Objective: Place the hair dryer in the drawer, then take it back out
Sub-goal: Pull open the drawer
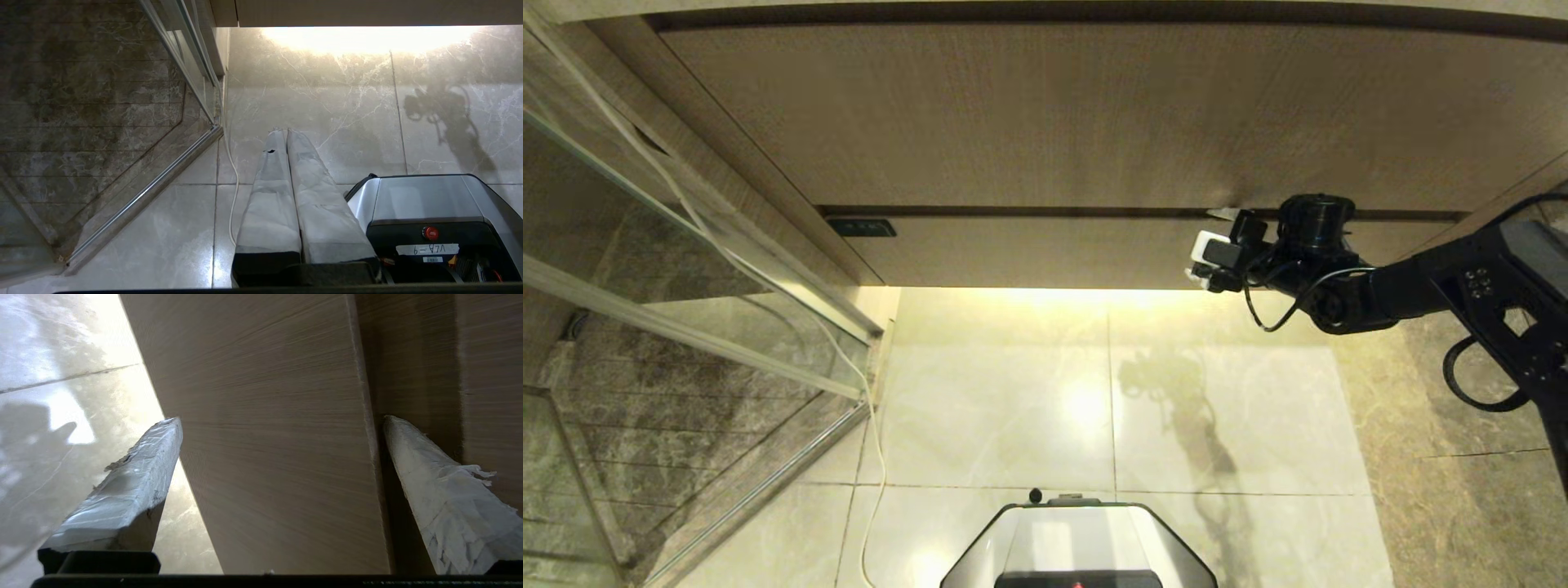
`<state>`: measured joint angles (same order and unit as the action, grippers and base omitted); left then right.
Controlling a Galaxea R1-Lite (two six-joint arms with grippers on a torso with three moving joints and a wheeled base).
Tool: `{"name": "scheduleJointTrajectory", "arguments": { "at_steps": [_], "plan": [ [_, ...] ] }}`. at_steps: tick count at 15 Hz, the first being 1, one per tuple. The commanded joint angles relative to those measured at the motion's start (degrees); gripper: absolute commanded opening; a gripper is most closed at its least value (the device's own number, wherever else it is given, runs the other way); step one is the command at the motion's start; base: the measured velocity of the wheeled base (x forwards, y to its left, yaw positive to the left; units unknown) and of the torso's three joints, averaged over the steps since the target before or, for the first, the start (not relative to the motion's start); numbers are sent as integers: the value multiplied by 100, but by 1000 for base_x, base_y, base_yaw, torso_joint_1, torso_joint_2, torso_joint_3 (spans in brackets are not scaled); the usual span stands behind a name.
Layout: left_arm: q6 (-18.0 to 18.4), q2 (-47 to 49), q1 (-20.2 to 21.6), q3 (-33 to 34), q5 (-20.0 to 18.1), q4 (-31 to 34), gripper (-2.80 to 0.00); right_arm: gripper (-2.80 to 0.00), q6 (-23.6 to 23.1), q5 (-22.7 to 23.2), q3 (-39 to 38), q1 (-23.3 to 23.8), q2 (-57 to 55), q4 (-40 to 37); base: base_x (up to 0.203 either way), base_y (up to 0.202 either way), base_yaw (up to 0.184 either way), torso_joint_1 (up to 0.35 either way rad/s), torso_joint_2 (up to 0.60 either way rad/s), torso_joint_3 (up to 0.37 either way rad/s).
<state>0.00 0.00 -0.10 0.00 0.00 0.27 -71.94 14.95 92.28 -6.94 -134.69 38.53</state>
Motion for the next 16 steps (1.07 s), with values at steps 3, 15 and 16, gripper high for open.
{"name": "scheduleJointTrajectory", "arguments": {
  "at_steps": [3,15,16],
  "plan": [
    [0,0,-8,3,0,0,-280,0,-35,-81,45,-1,-304,-5,0,0,0,0,0,0],
    [0,0,1,0,0,0,-280,0,795,-1082,-89,-7,227,-1436,0,0,0,0,0,0],
    [0,0,1,6,0,0,-280,0,795,-1082,-108,-10,247,-1439,0,0,0,0,0,0]
  ]
}}
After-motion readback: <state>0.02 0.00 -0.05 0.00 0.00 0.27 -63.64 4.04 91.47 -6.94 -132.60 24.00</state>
